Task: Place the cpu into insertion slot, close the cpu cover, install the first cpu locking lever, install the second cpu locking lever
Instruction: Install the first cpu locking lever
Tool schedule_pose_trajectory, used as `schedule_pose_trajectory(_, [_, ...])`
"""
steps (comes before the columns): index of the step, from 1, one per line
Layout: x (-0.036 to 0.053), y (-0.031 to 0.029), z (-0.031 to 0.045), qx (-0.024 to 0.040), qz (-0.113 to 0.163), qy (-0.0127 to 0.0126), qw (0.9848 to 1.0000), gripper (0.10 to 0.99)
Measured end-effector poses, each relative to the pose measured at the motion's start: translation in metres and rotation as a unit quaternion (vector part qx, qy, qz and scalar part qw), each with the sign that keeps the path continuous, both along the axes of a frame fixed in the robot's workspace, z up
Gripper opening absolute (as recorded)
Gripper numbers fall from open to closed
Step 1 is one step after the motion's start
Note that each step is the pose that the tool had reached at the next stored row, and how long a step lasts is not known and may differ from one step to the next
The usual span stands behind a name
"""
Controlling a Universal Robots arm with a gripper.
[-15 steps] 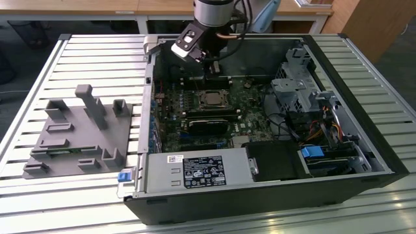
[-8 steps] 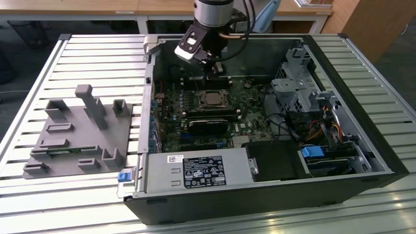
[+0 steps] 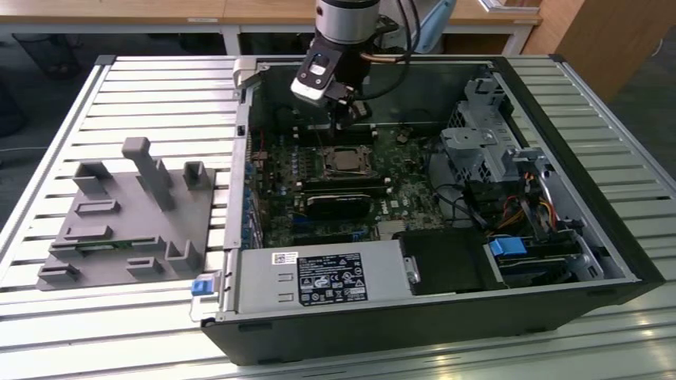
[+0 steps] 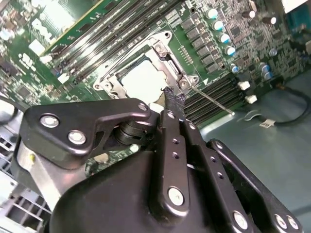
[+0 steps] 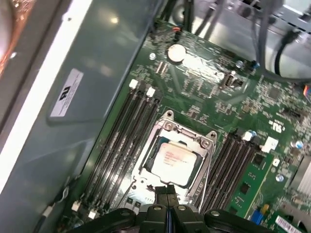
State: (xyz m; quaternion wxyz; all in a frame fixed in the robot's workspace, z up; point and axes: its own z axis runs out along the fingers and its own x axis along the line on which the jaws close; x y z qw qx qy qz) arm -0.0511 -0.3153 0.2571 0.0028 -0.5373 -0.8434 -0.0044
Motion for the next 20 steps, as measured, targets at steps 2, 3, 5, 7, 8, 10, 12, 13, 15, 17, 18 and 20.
schedule_pose_trajectory(2, [0.0, 0.0, 0.0, 0.0, 0.014, 0.0, 0.9999, 0.106])
schedule_pose_trajectory(3, [0.0, 0.0, 0.0, 0.0, 0.021, 0.0, 0.9998, 0.106])
schedule_pose_trajectory(5, [0.0, 0.0, 0.0, 0.0, 0.036, 0.0, 0.9994, 0.106])
schedule_pose_trajectory(7, [0.0, 0.0, 0.0, 0.0, 0.053, 0.0, 0.9986, 0.106])
schedule_pose_trajectory(8, [0.0, 0.0, 0.0, 0.0, 0.062, 0.0, 0.9981, 0.106])
schedule_pose_trajectory(10, [0.0, 0.0, 0.0, 0.0, 0.081, 0.0, 0.9967, 0.106])
schedule_pose_trajectory(12, [0.0, 0.0, -0.0001, 0.0, 0.099, 0.0, 0.9951, 0.106])
schedule_pose_trajectory(13, [0.0, 0.0, -0.0001, 0.0, 0.107, 0.0, 0.9942, 0.106])
schedule_pose_trajectory(15, [0.0, 0.0, -0.0001, 0.0, 0.125, 0.0, 0.9921, 0.106])
schedule_pose_trajectory(17, [0.0, 0.0, -0.0002, 0.0, 0.144, 0.0, 0.9896, 0.106])
schedule_pose_trajectory(18, [0.0, 0.0, -0.0002, 0.0, 0.153, 0.0, 0.9882, 0.106])
schedule_pose_trajectory(20, [0.0, 0.0, -0.0002, 0.0, 0.171, 0.0, 0.9853, 0.106])
